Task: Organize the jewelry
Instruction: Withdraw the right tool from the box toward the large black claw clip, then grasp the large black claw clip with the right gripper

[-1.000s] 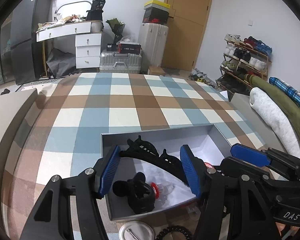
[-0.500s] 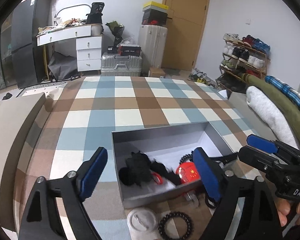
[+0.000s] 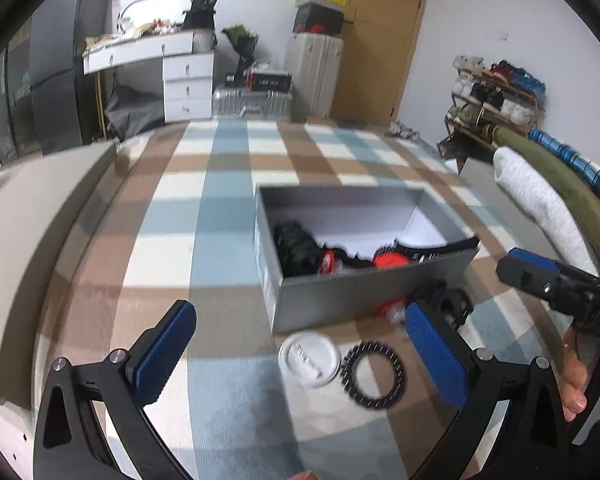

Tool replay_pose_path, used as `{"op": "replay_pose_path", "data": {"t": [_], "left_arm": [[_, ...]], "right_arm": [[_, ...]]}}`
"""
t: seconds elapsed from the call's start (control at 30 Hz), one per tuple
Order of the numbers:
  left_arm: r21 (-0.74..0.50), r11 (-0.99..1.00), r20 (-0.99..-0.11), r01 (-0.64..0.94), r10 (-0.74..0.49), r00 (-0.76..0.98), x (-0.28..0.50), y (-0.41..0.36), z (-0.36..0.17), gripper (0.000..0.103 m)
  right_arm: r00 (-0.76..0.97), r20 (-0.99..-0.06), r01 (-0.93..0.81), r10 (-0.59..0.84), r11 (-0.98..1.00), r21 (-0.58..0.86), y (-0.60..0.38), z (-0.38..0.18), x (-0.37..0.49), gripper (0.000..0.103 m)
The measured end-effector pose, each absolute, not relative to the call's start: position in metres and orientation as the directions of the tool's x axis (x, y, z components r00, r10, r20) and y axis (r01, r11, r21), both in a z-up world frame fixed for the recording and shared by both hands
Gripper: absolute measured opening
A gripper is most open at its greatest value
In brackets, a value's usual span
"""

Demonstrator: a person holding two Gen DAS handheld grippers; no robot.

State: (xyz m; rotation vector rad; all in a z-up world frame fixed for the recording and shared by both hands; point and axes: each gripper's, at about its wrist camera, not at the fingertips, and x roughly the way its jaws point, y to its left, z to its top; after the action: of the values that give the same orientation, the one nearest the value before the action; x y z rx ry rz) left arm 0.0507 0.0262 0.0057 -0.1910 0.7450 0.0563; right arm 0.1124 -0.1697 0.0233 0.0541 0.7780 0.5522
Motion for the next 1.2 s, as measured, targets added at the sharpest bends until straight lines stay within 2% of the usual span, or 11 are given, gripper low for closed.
{"op": "replay_pose_path", "data": {"t": [0.7,1.2], "left_arm": [[-0.072,0.991,-0.725,-0.111,0.025,0.689,0.048,0.018,-0.010,0.102],[-0.064,0.990,-0.734,-0.125,0.038,0.678,0.048,0.020,-0.012,0.102]], "right_arm": [[0.490,-0.744,-0.456,0.453,0.861,0.224,-0.152,-0.016,0.114,0.091],[0.522,-0.762,-0.333,0.383,0.914,0.231,-0.188,-0.011,0.131,0.091]]}}
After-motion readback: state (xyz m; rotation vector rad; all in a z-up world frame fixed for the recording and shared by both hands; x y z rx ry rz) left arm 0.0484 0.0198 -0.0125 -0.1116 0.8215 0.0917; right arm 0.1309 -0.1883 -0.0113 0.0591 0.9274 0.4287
